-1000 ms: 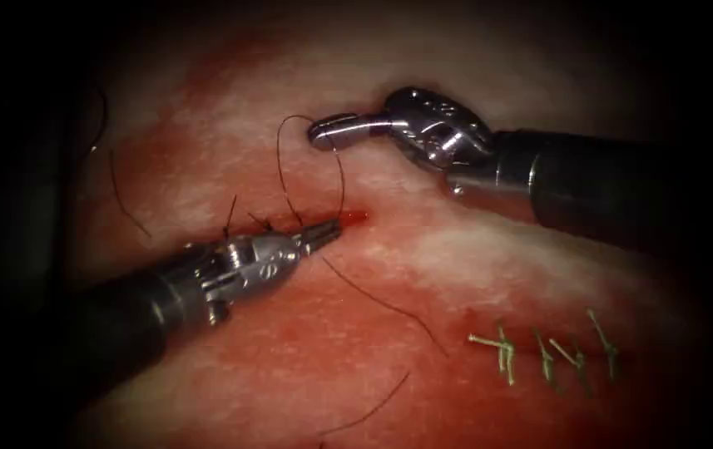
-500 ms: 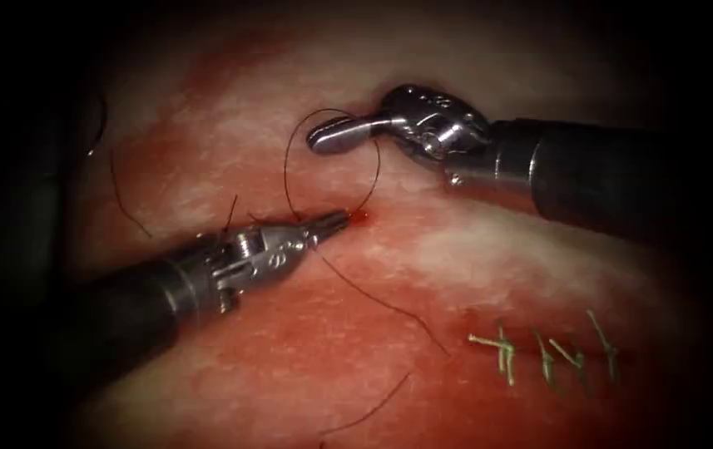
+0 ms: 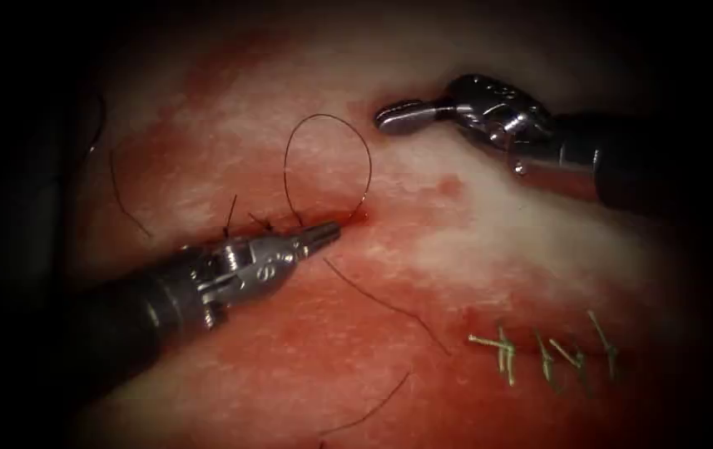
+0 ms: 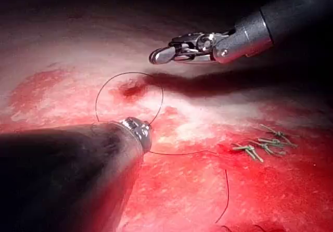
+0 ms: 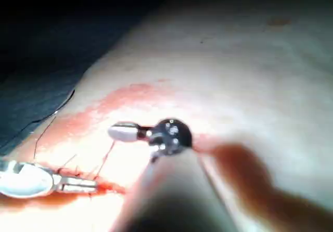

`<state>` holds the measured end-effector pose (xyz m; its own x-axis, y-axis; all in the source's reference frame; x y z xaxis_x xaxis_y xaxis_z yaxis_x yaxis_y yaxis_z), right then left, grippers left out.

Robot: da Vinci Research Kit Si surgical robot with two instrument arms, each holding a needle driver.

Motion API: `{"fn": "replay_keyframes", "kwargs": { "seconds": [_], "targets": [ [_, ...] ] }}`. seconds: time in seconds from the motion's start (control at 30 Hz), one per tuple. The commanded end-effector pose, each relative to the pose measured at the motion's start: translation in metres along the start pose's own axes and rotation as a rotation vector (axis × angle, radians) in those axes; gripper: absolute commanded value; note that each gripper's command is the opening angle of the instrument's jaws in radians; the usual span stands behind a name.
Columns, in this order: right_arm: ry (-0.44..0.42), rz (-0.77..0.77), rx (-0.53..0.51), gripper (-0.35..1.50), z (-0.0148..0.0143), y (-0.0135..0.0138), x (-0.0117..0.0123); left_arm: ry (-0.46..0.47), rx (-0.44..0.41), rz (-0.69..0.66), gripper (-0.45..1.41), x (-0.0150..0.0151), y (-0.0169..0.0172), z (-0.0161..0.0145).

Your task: Wound Closure

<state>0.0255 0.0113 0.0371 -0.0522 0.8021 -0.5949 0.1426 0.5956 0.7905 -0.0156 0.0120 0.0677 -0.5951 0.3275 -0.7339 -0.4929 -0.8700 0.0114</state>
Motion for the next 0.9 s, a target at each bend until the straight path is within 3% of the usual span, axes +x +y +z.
{"fn": "replay_keyframes", "kwargs": {
  "seconds": [0.03, 0.33, 0.9],
  "targets": [
    [-0.023, -0.017, -0.012, -0.25, 0.0008, 0.0013, -0.0012, 0.001, 0.0, -0.001, -0.45, 0.0003, 0.0, 0.0005],
    [-0.059, -0.067, -0.008, -0.33, 0.0026, 0.0037, -0.0054, 0.003, 0.006, -0.016, -0.45, 0.0024, 0.0007, -0.0004],
    [-0.007, -0.009, 0.179, -0.35, 0.0073, 0.0011, -0.0024, 0.023, 0.005, -0.001, -0.45, -0.0002, -0.0006, 0.0034]
  ]
}}
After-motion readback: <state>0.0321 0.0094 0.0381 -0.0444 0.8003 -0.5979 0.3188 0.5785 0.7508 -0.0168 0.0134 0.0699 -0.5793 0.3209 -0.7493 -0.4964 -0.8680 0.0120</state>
